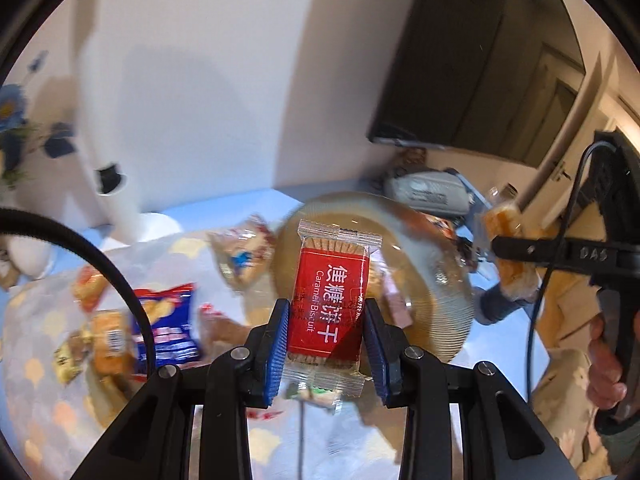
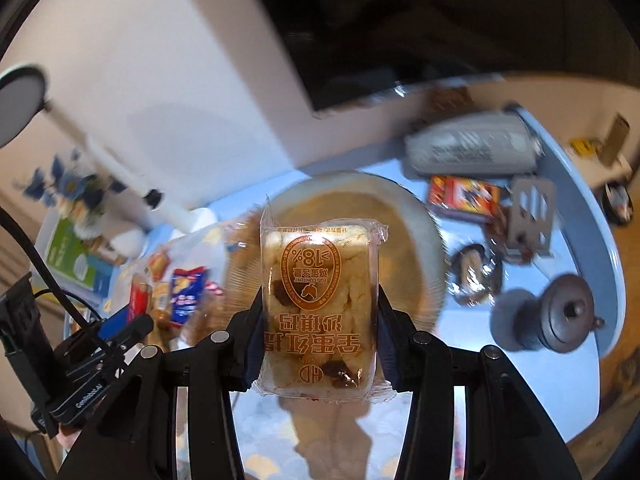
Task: Organize snacks
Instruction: 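Lift both packets over the amber bowl and open both grippers to release, then move both open grippers back to the remaining snacks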
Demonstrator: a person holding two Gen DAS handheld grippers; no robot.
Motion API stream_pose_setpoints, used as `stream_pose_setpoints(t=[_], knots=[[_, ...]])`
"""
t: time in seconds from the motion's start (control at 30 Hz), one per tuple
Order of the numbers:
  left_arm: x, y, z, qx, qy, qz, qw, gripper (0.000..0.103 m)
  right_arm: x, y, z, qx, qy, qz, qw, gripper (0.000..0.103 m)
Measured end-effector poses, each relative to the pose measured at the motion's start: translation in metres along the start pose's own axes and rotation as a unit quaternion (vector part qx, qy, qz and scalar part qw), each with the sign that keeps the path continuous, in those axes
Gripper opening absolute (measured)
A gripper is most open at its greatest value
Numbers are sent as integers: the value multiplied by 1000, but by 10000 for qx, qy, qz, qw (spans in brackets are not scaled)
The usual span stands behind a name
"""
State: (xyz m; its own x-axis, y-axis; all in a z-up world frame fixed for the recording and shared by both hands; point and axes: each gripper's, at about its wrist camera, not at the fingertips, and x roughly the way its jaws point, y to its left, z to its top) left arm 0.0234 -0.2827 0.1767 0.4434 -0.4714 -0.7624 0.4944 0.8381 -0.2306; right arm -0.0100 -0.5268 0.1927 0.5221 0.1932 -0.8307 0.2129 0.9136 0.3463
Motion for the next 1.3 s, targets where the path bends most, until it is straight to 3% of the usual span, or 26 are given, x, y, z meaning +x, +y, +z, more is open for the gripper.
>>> stream_pose_setpoints(t=[0.23,0.27,0.33,0.4,0.57,0.83,1.13,1.3], knots=[[56,-32,21,248,541,-74,9982,35,48,-20,2,378,697,39,9968,47],[62,-31,22,184,666,-147,9975,39,55,-19,4,408,783,5,9961,48],[73,-28,23,-71,838,-300,9960,65,64,-20,6,466,906,-80,9948,60],[70,-22,22,-260,734,-329,9964,69,63,-23,5,506,930,-43,9944,63],[46,0,18,-548,508,-133,9971,69,51,-25,-2,399,838,-11,9957,64],[-25,48,-16,-968,17,708,9928,69,53,10,-16,-88,884,247,9957,64],[-102,141,-77,-1993,-173,1696,9650,69,65,86,-34,-870,1007,803,9879,64],[-119,199,-104,-2348,-76,1851,9542,69,78,131,-46,-1010,1102,866,9850,64]])
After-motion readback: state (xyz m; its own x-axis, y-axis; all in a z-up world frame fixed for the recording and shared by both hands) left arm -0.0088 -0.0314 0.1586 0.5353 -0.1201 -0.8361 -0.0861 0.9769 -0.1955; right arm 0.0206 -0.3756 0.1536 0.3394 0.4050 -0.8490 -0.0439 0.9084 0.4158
